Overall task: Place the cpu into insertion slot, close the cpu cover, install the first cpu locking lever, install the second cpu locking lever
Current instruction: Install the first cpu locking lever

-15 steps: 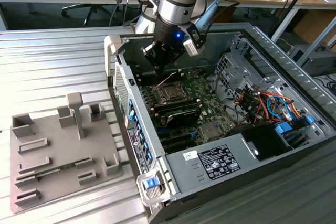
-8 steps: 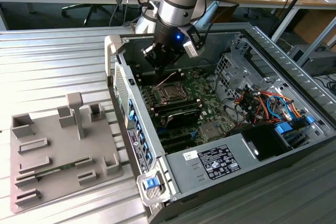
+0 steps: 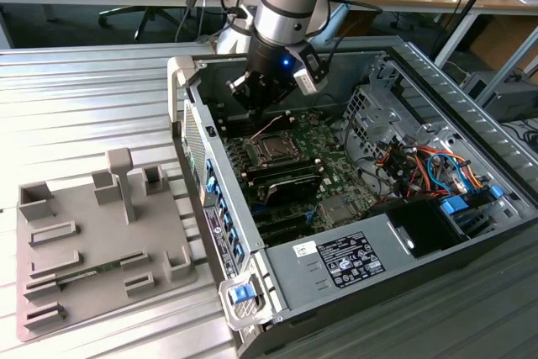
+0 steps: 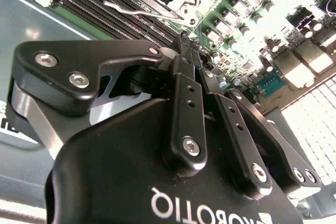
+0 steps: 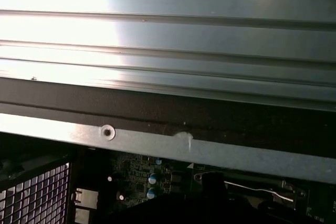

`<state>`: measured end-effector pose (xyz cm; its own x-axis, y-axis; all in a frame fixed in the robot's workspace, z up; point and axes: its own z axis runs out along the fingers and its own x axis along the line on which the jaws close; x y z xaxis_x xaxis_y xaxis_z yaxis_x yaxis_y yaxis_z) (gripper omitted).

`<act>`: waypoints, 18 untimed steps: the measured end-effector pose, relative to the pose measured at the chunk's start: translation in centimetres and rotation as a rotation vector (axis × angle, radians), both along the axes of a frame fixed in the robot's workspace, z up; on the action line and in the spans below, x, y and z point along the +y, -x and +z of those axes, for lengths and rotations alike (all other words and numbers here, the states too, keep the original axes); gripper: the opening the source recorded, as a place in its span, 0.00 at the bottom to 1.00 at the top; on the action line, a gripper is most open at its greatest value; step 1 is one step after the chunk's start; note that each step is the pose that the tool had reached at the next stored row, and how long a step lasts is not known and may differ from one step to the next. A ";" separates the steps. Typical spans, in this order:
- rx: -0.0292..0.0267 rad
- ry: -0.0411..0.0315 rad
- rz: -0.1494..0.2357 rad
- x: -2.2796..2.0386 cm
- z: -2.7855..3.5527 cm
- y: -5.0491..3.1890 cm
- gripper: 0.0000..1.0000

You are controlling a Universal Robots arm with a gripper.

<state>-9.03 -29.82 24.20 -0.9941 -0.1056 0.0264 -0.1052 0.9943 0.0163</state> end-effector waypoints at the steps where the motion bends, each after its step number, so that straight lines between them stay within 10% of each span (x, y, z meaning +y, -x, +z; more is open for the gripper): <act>1: 0.0010 0.0000 0.000 0.00 -0.13 -0.11 0.11; 18: 0.0128 0.0001 0.000 0.00 -1.76 -1.47 0.11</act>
<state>-7.56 -29.82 22.44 -0.9936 -0.1059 0.0392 -0.1053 0.9943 0.0176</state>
